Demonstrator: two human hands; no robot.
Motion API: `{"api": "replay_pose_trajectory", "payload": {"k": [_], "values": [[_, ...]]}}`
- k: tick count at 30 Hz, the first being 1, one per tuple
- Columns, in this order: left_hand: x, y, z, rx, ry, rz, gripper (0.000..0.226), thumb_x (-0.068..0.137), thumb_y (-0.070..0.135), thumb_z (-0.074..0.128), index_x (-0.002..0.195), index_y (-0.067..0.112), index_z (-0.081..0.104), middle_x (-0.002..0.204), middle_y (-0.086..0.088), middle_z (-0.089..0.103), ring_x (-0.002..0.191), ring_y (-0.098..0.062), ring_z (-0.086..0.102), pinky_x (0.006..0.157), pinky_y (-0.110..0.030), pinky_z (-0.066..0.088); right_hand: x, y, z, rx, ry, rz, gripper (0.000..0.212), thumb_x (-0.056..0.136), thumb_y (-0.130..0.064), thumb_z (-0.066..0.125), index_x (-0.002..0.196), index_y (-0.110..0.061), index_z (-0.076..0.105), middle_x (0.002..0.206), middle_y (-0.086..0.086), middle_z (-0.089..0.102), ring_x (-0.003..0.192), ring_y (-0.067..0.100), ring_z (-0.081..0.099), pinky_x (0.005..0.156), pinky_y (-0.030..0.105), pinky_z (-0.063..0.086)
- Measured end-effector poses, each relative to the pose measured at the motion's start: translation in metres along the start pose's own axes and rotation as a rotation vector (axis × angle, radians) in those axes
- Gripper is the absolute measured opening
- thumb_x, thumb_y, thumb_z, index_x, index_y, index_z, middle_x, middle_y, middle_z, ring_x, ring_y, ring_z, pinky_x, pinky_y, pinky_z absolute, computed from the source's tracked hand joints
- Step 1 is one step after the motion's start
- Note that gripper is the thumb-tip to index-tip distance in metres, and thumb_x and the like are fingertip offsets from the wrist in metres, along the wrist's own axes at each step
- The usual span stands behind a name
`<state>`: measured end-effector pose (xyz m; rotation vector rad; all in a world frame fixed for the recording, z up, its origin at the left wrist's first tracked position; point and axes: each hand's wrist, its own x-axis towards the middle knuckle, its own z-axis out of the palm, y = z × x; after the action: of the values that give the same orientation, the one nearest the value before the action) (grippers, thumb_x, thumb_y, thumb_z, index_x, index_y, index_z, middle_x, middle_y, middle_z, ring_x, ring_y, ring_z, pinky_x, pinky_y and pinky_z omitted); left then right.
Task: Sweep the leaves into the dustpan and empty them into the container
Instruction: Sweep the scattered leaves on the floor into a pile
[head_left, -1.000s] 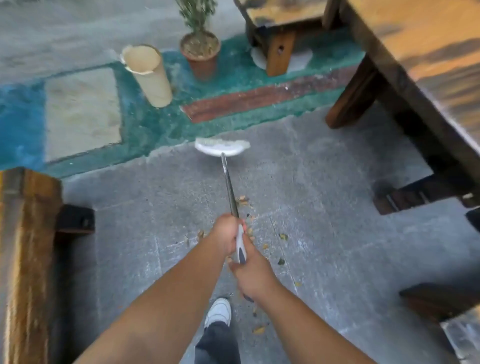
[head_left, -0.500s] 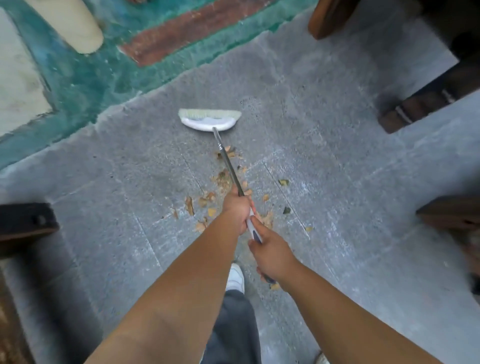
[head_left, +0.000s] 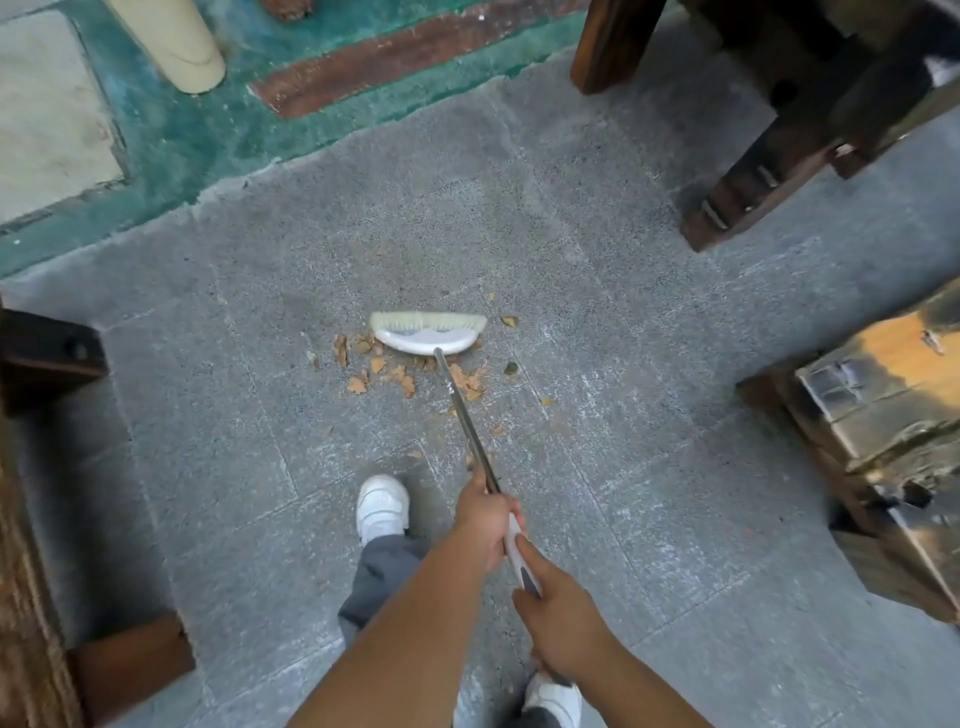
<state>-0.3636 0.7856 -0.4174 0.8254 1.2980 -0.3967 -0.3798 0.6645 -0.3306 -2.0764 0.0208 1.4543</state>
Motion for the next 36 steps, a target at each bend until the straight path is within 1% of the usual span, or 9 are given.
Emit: {"api": "replay_pose_trajectory", "payload": {"k": [9, 11, 13, 16, 20, 24, 30, 33, 36], "values": [[-0.047, -0.022, -0.009, -0.078, 0.032, 0.112, 0.074, 0.089, -0.01, 0.035, 0.146, 0.037, 0.026, 0.074, -0.009, 0.054, 0.048, -0.016, 0.042, 0.044, -0.029, 0.04, -0.046, 0.015, 0.023, 0.022, 0.087, -0.091, 0.059, 0.093, -0.02, 0.051, 0.141, -0.051, 0.036, 0.102, -0.002, 0.071, 0.056, 0.004, 0.053, 0.058, 0.016, 0.046], [-0.043, 0.0, -0.028, -0.092, 0.045, 0.145, 0.075, 0.09, -0.01, 0.035, 0.148, 0.036, 0.022, 0.088, -0.011, 0.06, 0.051, -0.016, 0.044, 0.044, -0.03, 0.04, -0.034, -0.008, 0.033, 0.054, 0.076, -0.115, 0.059, 0.093, -0.021, 0.052, 0.138, -0.056, 0.036, 0.091, -0.001, 0.069, 0.051, 0.008, 0.052, 0.055, 0.025, 0.048], [-0.034, 0.027, -0.054, -0.074, 0.064, 0.196, 0.071, 0.09, -0.009, 0.034, 0.146, 0.033, 0.023, 0.08, -0.014, 0.059, 0.05, -0.017, 0.043, 0.044, -0.029, 0.04, -0.015, -0.035, 0.047, 0.052, 0.055, -0.139, 0.059, 0.093, -0.022, 0.051, 0.137, -0.059, 0.036, 0.082, 0.001, 0.066, 0.047, 0.012, 0.05, 0.048, 0.026, 0.045], [-0.013, 0.07, -0.099, -0.081, 0.092, 0.253, 0.056, 0.089, -0.008, 0.032, 0.132, 0.028, 0.038, 0.06, -0.007, 0.045, 0.049, -0.018, 0.041, 0.045, -0.029, 0.039, 0.02, -0.085, 0.069, 0.014, 0.017, -0.188, 0.058, 0.094, -0.022, 0.052, 0.138, -0.055, 0.037, 0.089, 0.005, 0.066, 0.049, 0.013, 0.05, 0.05, 0.027, 0.044], [0.023, 0.127, -0.165, -0.177, 0.176, 0.265, 0.042, 0.089, -0.007, 0.025, 0.109, 0.027, 0.04, 0.062, -0.007, 0.041, 0.05, -0.018, 0.038, 0.047, -0.029, 0.037, 0.073, -0.159, 0.102, -0.046, -0.059, -0.221, 0.057, 0.095, -0.022, 0.051, 0.143, -0.049, 0.034, 0.113, 0.004, 0.064, 0.05, 0.015, 0.051, 0.046, 0.024, 0.041], [0.05, 0.176, -0.227, -0.206, 0.284, 0.279, 0.033, 0.084, -0.01, 0.022, 0.085, 0.015, 0.044, 0.064, -0.008, 0.04, 0.051, -0.019, 0.038, 0.049, -0.027, 0.037, 0.123, -0.225, 0.139, -0.08, -0.157, -0.203, 0.061, 0.095, -0.022, 0.051, 0.146, -0.048, 0.03, 0.103, 0.005, 0.056, 0.051, 0.017, 0.056, 0.039, 0.02, 0.041], [0.09, 0.223, -0.312, -0.234, 0.391, 0.245, 0.026, 0.089, -0.002, 0.026, 0.103, 0.003, 0.046, 0.062, -0.009, 0.043, 0.05, -0.017, 0.043, 0.048, -0.026, 0.041, 0.172, -0.298, 0.175, 0.257, -0.519, -0.004, 0.063, 0.093, -0.009, 0.057, 0.139, -0.047, 0.037, 0.105, 0.006, 0.058, 0.07, 0.02, 0.066, 0.06, 0.032, 0.057], [0.095, 0.215, -0.317, -0.192, 0.38, 0.207, 0.024, 0.094, 0.004, 0.026, 0.112, 0.006, 0.043, 0.063, -0.008, 0.044, 0.05, -0.016, 0.041, 0.047, -0.025, 0.039, 0.176, -0.286, 0.185, 0.475, -0.558, 0.128, 0.045, 0.098, -0.021, 0.051, 0.134, -0.046, 0.042, 0.082, 0.006, 0.059, 0.057, 0.016, 0.06, 0.048, 0.025, 0.05], [0.101, 0.194, -0.309, -0.15, 0.362, 0.167, 0.038, 0.096, 0.005, 0.026, 0.132, 0.012, 0.036, 0.073, -0.008, 0.047, 0.054, -0.015, 0.044, 0.045, -0.026, 0.041, 0.173, -0.262, 0.192, 0.418, -0.481, 0.136, 0.04, 0.101, -0.026, 0.043, 0.135, -0.046, 0.041, 0.076, 0.007, 0.059, 0.048, 0.013, 0.051, 0.042, 0.022, 0.043]]}}
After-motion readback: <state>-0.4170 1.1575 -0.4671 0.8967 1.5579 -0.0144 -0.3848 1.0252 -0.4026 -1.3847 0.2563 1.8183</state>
